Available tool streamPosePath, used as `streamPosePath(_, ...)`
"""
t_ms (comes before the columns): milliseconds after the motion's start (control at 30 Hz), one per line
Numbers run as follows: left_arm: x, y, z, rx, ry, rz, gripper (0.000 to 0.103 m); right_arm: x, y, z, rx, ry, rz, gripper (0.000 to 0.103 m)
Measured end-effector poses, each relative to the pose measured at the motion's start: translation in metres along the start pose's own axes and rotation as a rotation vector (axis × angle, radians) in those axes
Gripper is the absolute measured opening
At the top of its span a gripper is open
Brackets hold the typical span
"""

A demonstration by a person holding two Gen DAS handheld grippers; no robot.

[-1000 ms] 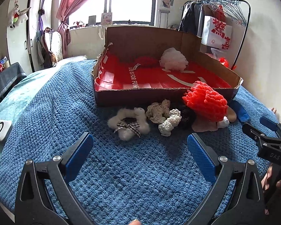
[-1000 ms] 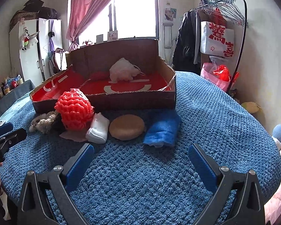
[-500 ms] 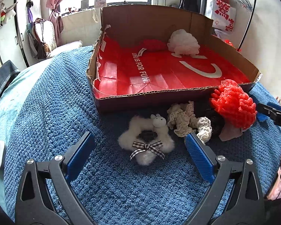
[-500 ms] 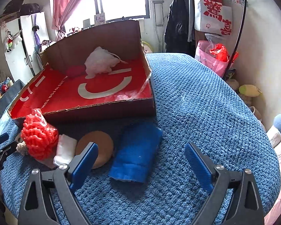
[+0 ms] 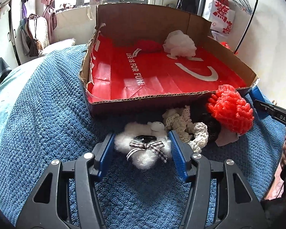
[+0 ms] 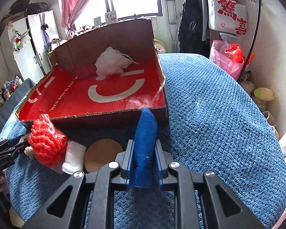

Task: Organize soft objects
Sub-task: 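Lift both held items and carry them over the box rim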

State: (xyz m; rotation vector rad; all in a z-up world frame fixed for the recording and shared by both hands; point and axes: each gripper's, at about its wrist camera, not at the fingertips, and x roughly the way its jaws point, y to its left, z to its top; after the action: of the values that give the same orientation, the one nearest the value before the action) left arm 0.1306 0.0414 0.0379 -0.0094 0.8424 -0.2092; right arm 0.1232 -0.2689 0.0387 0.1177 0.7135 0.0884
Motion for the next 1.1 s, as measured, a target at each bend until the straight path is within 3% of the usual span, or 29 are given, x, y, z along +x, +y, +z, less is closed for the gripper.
streamPosePath(233, -0.022, -0.003, 0.010, 0.017, -0.059, -0.019, 0.053, -0.015, 0.006, 0.007, -0.003, -0.034, 0.036, 0.021)
streamPosePath(567, -0.027, -0.003, 0.010, 0.018, -0.070, -0.032, 0.050, -0.016, 0.010, 0.006, -0.010, -0.039, 0.052, 0.021)
streamPosePath(633, -0.029, -0.003, 0.010, 0.020, -0.079, -0.032, 0.046, -0.016, 0.010, 0.007, -0.014, -0.041, 0.054, 0.021)
streamPosePath(667, -0.030, -0.004, 0.011, 0.021, -0.082, -0.033, 0.037, -0.016, 0.011, 0.007, -0.016, -0.042, 0.054, 0.021)
streamPosePath(833, -0.027, -0.003, 0.010, 0.022, -0.063, -0.046, 0.037, -0.014, 0.010, 0.004, -0.016, -0.030, 0.054, 0.021)
streamPosePath(933, -0.019, -0.002, 0.004, 0.032, -0.031, -0.034, 0.049, -0.012, 0.009, 0.001, -0.019, -0.017, 0.049, 0.021)
streamPosePath(967, -0.018, -0.002, 0.001, 0.033, -0.029, -0.032, 0.065, -0.012, 0.008, -0.001, -0.018, -0.010, 0.049, 0.021)
streamPosePath(1000, -0.018, -0.002, -0.002, 0.037, -0.026, -0.033, 0.073, -0.011, 0.006, -0.003, -0.016, -0.001, 0.052, 0.022)
streamPosePath(1100, -0.018, -0.001, -0.011, 0.035, -0.029, -0.047, 0.074, -0.006, 0.001, -0.010, -0.003, 0.031, 0.062, 0.031)
